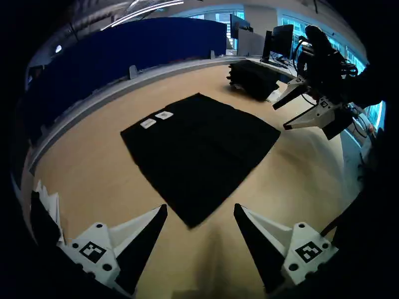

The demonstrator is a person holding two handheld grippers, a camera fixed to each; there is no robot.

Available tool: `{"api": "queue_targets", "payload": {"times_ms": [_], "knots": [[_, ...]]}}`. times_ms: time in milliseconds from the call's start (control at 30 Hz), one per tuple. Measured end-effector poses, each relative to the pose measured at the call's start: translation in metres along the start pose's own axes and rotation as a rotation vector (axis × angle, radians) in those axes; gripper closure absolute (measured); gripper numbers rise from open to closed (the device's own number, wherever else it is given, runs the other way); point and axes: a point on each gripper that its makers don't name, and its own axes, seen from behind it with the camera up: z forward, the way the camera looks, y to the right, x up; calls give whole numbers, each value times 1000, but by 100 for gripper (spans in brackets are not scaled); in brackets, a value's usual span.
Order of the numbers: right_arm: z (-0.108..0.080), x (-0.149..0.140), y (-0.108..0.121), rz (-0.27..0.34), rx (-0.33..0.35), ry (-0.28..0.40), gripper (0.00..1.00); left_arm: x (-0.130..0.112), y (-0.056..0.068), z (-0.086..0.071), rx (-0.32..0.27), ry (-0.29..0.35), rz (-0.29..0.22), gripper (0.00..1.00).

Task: Fold towel

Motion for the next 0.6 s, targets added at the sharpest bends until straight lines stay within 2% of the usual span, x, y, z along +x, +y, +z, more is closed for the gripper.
{"api": "queue_targets", "payload": {"times_ms": [200,400,500,600], "knots": [[6,-11,-1,23,9,-38,0,-11,-2,8,-12,-42,-45,1],[8,-17,-3,11,13,-51,0,-16,-2,10,-19,-73,-81,1],[8,-21,-6,6,15,-55,1,-20,-3,11,-17,-91,-89,1],[7,-24,-9,3,16,-60,2,-23,-6,12,-14,-101,-73,1]]}}
